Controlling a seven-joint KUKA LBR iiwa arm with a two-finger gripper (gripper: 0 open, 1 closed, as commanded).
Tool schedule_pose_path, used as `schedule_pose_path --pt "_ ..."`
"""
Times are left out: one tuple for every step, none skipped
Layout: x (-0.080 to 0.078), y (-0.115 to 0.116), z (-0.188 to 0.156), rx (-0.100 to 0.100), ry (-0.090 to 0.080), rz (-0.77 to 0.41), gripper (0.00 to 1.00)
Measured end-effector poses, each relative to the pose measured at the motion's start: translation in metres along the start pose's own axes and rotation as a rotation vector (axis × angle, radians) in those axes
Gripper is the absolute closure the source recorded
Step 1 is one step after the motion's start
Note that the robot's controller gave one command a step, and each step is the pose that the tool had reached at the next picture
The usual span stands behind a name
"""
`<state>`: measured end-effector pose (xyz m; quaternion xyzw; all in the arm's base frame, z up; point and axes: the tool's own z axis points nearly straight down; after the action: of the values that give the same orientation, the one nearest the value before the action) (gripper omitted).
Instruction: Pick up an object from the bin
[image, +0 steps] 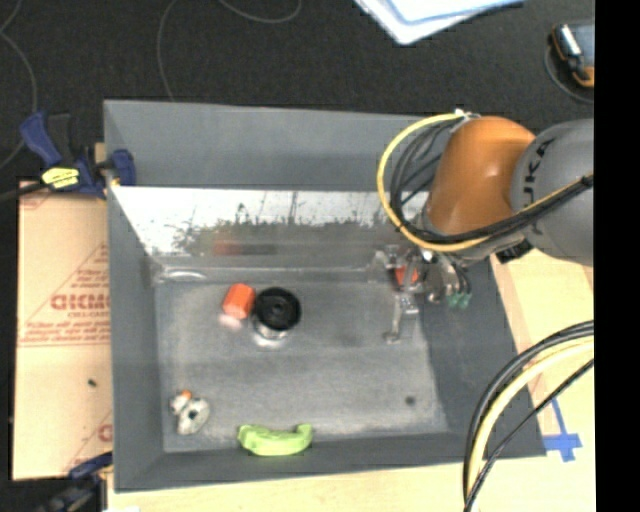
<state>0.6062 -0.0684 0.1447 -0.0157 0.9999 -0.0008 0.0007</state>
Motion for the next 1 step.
schedule_pose_path --pt "-0.0134 0.0155 0.0229 -0.001 -0.003 0.016 0.00"
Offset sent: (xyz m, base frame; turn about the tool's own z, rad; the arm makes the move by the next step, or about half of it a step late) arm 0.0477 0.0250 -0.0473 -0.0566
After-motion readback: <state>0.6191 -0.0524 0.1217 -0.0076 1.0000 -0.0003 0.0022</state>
